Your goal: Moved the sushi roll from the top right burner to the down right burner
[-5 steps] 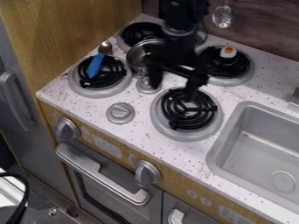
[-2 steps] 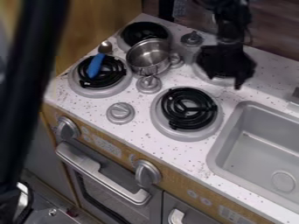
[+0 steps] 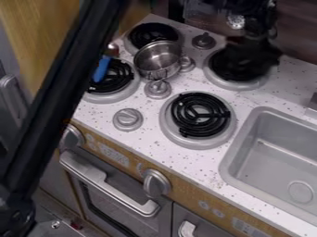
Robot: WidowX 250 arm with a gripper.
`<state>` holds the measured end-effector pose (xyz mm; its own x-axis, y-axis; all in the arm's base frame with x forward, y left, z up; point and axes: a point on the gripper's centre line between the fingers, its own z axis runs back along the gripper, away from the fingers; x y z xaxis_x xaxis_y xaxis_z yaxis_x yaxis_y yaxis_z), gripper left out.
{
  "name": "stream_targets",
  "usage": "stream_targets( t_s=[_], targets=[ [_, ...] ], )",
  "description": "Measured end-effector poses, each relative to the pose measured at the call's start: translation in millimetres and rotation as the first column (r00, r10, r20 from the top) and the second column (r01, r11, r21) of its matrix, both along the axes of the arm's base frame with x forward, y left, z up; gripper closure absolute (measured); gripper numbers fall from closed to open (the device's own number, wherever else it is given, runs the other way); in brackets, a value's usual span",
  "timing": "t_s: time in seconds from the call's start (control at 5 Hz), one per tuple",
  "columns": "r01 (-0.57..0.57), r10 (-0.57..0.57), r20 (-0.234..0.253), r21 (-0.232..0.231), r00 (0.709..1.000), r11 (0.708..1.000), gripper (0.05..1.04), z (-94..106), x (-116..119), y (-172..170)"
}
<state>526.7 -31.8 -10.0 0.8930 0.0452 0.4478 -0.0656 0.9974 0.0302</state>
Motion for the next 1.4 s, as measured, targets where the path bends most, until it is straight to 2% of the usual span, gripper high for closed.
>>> stream_targets(
  t_s=[0.2,0.6,0.8,1.0,1.2,1.4],
  targets=[
    [-0.017,0.015,0.05,0.042,0.999,0.999,0.089,14.2,10.6,6.8],
    [-0.05,0.047,0.039,0.082,0.998,0.995,0.089,8.4,6.3,17.1],
    [-0.07,0.065,0.06,0.088,0.996,0.994,0.089,9.8,8.4,18.9],
    [-0.106,0.094,0.118,0.094,0.989,0.99,0.089,24.5,19.9,24.5],
    [-0.153,0.14,0.119,0.107,0.983,0.982,0.089,11.0,24.3,32.6],
    [-0.208,0.193,0.139,0.104,0.971,0.973,0.089,7.0,29.5,37.6]
  ],
)
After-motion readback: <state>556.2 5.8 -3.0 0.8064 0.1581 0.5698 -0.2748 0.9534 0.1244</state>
